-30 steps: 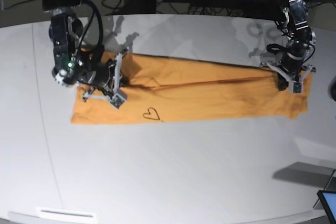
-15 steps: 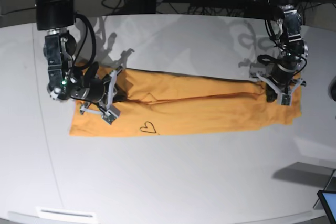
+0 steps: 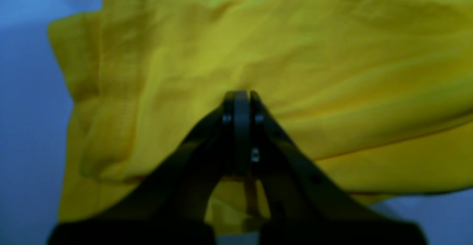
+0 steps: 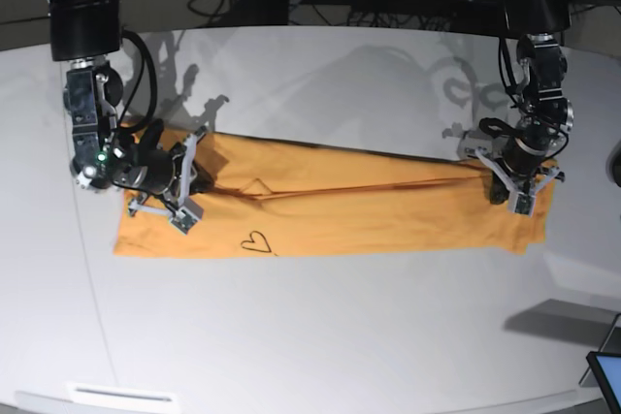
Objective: Fold the T-shirt properly
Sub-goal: 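Release the left gripper and move it to the strip's other end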
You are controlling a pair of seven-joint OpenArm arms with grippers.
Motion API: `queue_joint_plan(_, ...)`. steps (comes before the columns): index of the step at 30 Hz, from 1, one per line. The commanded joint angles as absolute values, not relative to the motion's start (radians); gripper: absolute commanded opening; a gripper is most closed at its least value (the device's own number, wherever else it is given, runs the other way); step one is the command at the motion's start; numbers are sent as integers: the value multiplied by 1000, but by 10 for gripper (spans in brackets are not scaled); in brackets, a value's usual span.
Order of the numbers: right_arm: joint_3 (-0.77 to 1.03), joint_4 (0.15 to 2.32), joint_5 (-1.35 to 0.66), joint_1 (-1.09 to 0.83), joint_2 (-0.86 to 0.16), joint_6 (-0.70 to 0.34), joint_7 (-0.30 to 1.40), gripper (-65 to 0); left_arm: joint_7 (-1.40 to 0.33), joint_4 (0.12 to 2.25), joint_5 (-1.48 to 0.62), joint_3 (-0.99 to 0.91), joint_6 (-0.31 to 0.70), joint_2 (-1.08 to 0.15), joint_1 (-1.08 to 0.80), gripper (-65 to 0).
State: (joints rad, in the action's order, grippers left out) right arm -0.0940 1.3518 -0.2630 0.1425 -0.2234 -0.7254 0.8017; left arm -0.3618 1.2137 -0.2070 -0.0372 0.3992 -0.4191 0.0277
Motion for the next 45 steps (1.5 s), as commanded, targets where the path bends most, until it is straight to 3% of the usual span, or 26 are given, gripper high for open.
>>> queue_joint_plan(1,-93,1339,-148,136,-243,-698,917,-647,-433,1208,-180,-24,417,-432,22,-650)
queue_joint_plan(12,-93,1343,-148,140,-240,-698,923,-647,-441,1343,-182,-30,417,-440,10,-650)
queue_joint_plan(16,-93,1343,-148,140,-240,-698,923,-647,-567,1469,-183,-33,417,-440,21,-650)
queue_joint_plan(18,-93,1345,-148,140,-240,-698,923,-647,-613,1526,-183,-74,417,-433,21,-600)
queue_joint_plan(22,-93,1348,-148,139,-239,-698,924,-647,-633,1604,-182,-197,417,-407,21,-408)
queue_joint_plan(25,-93,1348,-148,139,-237,-698,924,-647,-636,1659,-182,-259,417,-410,8,-341)
queue_joint_plan(31,-93,1349,-148,139,-237,-698,924,-647,-762,1762,-213,-438,421,-363,-127,-282)
queue_joint_plan(39,-93,1349,-148,136,-239,-698,924,-647,-762,1675,-702,-607,423,-424,-282,-205)
queue_joint_plan(45,-93,1349,-148,128,-239,-698,924,-647,-760,1649,-759,-625,423,-453,-282,-190)
